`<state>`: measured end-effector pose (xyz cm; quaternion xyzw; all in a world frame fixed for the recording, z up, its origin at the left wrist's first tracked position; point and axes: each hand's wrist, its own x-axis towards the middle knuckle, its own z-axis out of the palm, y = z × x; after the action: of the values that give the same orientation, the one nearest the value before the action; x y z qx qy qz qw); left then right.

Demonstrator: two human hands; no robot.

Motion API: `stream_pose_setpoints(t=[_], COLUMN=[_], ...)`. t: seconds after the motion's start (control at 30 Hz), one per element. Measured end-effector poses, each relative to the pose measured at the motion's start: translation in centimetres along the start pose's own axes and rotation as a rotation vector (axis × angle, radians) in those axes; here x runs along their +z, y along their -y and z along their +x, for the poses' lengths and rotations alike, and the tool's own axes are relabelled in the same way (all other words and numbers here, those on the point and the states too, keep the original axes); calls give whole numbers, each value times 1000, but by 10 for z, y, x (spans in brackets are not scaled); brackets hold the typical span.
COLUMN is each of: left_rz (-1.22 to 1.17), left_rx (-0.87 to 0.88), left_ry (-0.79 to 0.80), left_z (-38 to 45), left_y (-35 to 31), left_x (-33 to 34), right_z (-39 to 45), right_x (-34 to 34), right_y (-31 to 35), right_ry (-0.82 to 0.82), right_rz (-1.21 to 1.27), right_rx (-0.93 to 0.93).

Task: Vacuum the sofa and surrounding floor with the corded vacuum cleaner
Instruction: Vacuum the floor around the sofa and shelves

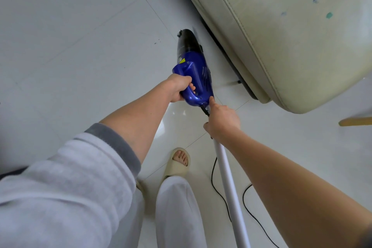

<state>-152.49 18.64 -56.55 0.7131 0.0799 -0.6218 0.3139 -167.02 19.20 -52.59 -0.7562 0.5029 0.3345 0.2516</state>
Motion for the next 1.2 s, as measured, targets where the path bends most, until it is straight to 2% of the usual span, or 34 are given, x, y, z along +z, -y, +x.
stream_pose_setpoints(t=[0.33,0.93,1.2], left_rz=[-43,-109,-91], left_rx=[-46,-71,-88], left_ry=[30,-4,-5], left_z=[-29,-38,-43], left_y=[34,59,55], left_x=[-45,-187,-204], right_z=[-43,-70,-75], right_x=[17,45,45], right_y=[34,157,173], right_ry=[59,53,48], right_rz=[-68,-103,-99], right_rx=[-23,-140,-153])
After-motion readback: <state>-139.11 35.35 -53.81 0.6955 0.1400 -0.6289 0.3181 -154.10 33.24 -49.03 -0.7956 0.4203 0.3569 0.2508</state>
